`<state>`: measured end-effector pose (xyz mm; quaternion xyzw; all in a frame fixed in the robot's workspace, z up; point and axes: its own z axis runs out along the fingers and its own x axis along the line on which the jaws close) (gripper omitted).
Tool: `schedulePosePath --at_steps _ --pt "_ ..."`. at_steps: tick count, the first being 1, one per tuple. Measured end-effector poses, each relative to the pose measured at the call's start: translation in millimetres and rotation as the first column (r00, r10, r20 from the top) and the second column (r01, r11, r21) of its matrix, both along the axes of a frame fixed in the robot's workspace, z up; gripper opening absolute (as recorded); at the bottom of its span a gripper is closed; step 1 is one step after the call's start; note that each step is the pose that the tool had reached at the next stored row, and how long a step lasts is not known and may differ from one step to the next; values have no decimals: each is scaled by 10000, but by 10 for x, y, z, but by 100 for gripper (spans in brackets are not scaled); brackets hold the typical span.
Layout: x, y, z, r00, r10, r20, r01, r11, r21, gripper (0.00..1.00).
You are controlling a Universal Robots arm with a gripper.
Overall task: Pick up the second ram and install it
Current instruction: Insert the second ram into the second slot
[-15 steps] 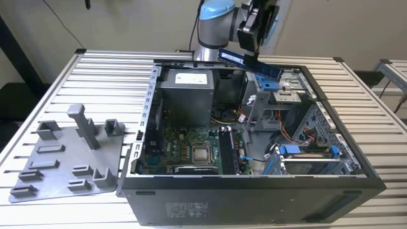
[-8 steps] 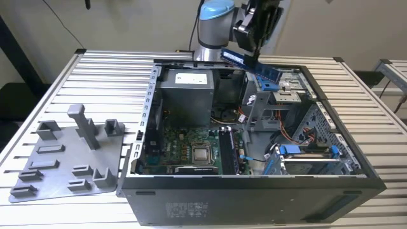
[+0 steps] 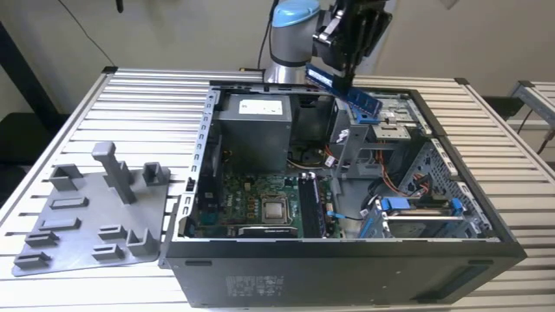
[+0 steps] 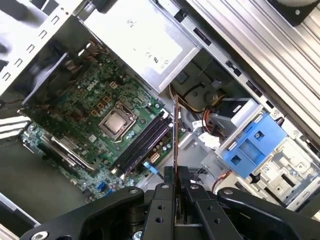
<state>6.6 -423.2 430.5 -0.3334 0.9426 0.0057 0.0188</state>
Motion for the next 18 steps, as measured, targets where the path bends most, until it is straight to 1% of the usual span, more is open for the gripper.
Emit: schedulePosePath --at_steps 2,5,7,9,11,14,16,18 --pt "0 0 -3 9993 -365 0 365 9993 0 14" --pt "0 0 -10 9958 -914 0 914 9958 0 14" --pt "0 0 -15 9918 -1277 0 1277 9918 0 14" --pt "0 0 -20 9866 -1632 0 1632 9866 0 14" --pt "0 0 -26 9800 -1991 0 1991 9800 1 14" --pt "0 0 -32 9675 -2528 0 2528 9675 0 14" --pt "0 0 -37 9578 -2873 0 2873 9578 0 14" --pt "0 0 -42 9467 -3221 0 3221 9467 0 14"
